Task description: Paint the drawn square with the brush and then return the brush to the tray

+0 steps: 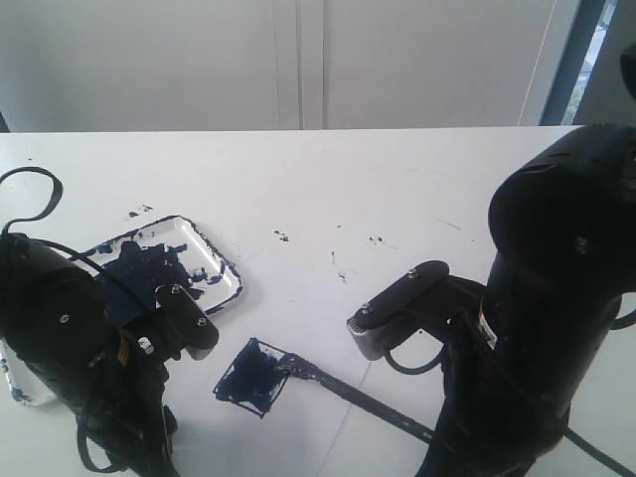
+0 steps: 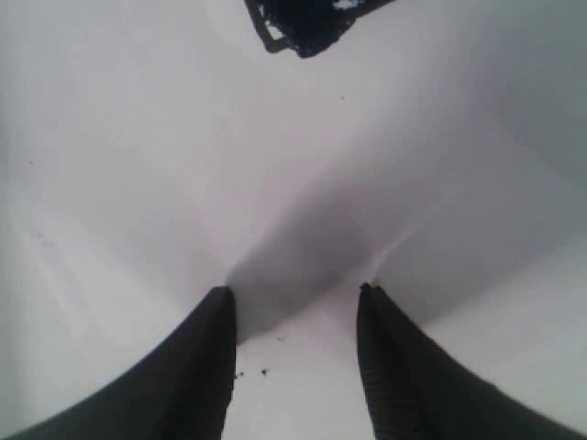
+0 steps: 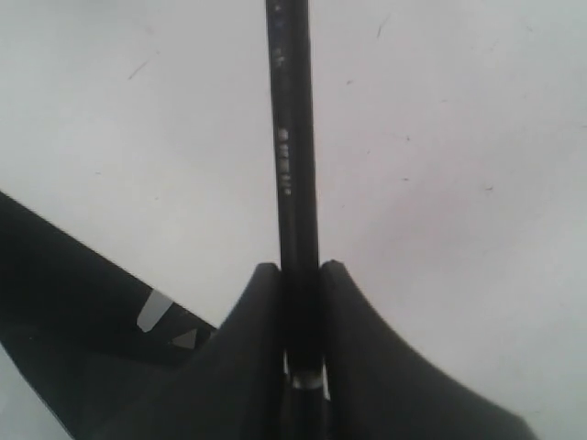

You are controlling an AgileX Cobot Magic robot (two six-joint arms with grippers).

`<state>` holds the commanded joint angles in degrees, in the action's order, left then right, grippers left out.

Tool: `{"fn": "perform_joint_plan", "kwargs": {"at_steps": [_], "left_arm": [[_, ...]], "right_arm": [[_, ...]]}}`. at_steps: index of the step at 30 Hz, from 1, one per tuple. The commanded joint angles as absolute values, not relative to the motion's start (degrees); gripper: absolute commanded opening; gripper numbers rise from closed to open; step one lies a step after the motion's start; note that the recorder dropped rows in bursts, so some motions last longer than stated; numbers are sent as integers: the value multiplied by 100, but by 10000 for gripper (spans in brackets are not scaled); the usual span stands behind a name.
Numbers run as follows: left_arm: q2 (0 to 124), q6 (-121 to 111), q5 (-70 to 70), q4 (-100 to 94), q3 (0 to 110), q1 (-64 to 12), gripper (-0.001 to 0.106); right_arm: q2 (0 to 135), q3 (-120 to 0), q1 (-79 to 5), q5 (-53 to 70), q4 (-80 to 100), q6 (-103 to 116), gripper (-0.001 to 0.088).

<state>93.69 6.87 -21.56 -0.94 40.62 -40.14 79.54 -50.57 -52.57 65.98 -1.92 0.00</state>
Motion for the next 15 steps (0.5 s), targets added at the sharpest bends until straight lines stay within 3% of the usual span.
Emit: {"fn": "perform_joint_plan", "kwargs": {"at_steps": [15], "left_arm": [[9369, 687, -2156, -94, 4062, -4014, 483]], "right_arm": [[7954, -5057, -5257, 6961, -1077, -647, 0]]}}
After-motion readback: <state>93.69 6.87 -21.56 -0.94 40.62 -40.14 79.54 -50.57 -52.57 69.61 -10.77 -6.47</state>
